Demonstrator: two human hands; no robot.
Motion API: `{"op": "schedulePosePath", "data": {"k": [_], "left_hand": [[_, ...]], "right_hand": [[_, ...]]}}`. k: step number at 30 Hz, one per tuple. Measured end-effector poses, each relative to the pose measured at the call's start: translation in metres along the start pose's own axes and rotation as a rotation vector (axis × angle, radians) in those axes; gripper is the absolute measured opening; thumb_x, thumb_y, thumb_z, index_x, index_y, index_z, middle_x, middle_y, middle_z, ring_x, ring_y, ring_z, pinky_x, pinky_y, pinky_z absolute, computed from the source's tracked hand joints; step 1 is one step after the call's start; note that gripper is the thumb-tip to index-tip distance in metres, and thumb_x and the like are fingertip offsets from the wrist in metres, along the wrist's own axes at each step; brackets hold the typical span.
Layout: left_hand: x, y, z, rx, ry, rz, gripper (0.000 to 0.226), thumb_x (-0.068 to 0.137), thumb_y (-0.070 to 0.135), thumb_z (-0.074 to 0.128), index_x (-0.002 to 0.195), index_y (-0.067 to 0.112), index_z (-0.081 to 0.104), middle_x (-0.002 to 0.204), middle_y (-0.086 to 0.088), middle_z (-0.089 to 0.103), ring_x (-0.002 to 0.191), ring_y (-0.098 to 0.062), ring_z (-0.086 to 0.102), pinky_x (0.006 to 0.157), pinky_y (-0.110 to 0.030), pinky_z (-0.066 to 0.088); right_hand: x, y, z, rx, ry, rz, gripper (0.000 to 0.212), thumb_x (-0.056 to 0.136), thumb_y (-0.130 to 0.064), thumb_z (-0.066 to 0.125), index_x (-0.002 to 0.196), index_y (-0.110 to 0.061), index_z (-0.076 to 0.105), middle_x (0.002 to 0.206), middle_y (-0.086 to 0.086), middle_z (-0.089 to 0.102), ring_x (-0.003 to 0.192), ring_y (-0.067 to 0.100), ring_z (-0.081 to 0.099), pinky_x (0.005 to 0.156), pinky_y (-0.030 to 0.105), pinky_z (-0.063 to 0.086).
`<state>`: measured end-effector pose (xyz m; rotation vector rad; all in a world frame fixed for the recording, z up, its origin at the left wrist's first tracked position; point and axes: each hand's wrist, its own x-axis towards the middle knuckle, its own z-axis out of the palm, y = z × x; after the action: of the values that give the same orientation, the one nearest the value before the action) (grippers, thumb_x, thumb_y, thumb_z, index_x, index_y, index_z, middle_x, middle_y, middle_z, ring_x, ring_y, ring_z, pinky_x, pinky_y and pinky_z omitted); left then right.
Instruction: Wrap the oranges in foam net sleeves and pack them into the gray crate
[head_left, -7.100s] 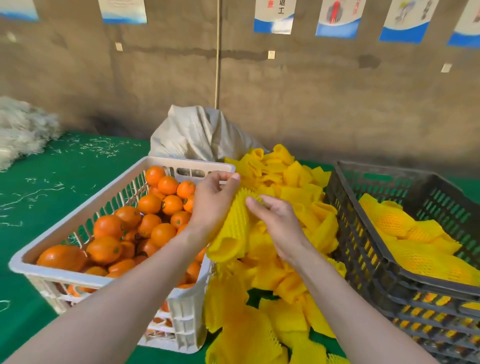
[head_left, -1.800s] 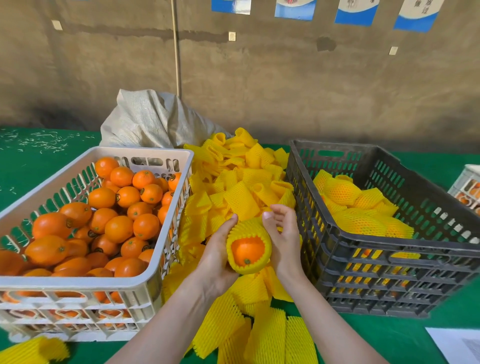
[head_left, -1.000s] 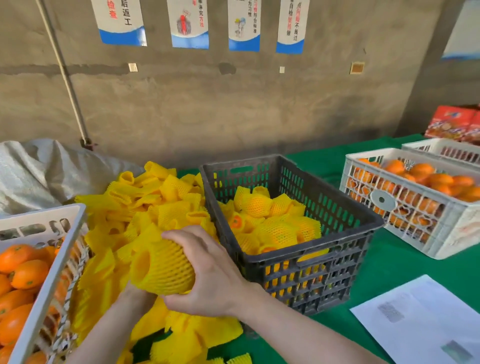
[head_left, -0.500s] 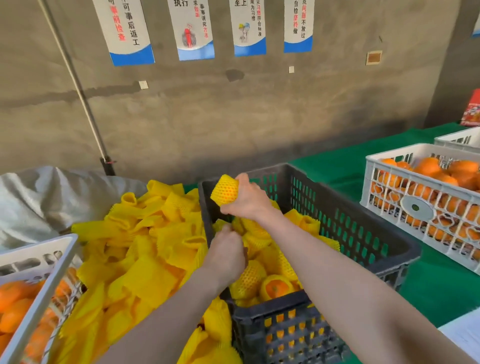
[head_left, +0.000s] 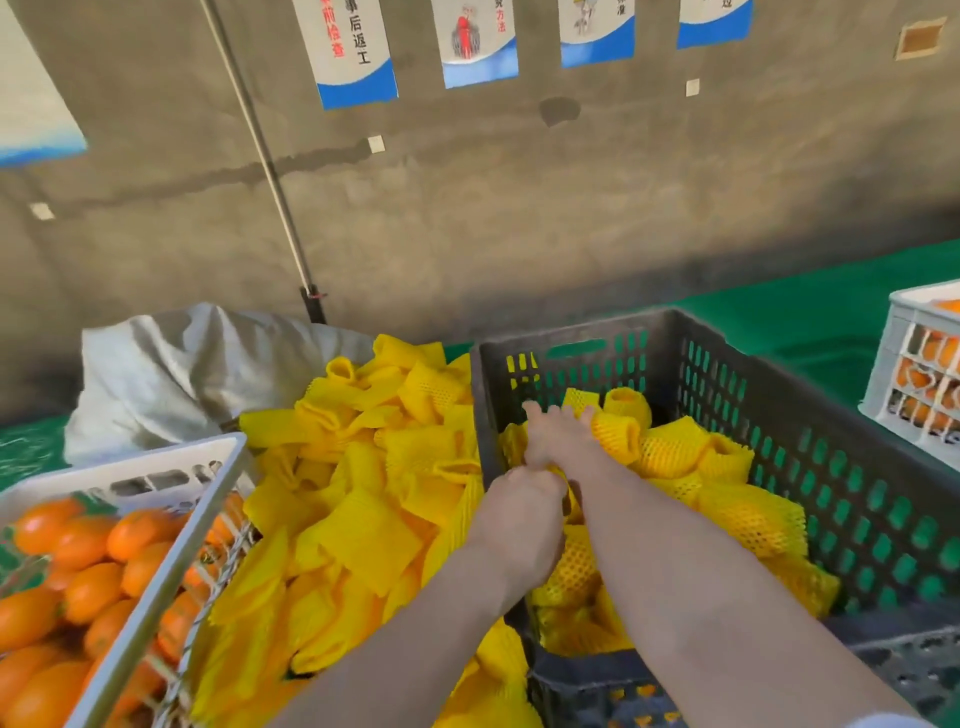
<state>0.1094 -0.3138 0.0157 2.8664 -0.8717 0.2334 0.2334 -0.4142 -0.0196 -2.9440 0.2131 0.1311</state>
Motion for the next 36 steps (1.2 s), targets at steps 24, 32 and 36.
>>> {"op": "schedulePosePath", "data": {"k": [24, 32, 36], "left_hand": [[-0.218, -0.067, -0.082, -0.142, 0.399, 0.072, 0.033, 0.069, -0.016, 0.063, 0.086, 0.010, 0.075, 0.088, -0.001, 0.073, 0.076, -0.020, 0.064, 0.068, -0.029, 0.050], [-0.430, -0.161, -0.013, -0.003, 0.259, -0.244, 0.016, 0.080, 0.026, 0.049, 0.088, 0.037, 0.042, 0.101, 0.016, 0.039, 0.080, 0.010, 0.042, 0.063, -0.006, 0.040], [-0.488, -0.235, 0.013, -0.194, 0.182, -0.785, 0.035, 0.073, -0.007, 0.068, 0.062, 0.020, 0.050, 0.082, 0.005, 0.050, 0.067, -0.003, 0.051, 0.064, -0.015, 0.037]], "right_hand": [[-0.163, -0.140, -0.049, 0.669, 0.618, -0.777, 0.008, 0.084, -0.007, 0.061, 0.082, -0.006, 0.069, 0.083, 0.006, 0.071, 0.079, 0.025, 0.064, 0.074, 0.037, 0.050], [-0.190, -0.157, -0.012, 0.561, 0.380, -0.787, 0.010, 0.087, -0.005, 0.062, 0.088, -0.003, 0.071, 0.089, 0.007, 0.072, 0.082, 0.020, 0.065, 0.075, 0.024, 0.045], [-0.201, -0.175, -0.005, 0.524, 0.349, -0.790, 0.010, 0.086, -0.005, 0.062, 0.088, -0.002, 0.071, 0.088, 0.007, 0.072, 0.082, 0.020, 0.064, 0.074, 0.022, 0.044]]}}
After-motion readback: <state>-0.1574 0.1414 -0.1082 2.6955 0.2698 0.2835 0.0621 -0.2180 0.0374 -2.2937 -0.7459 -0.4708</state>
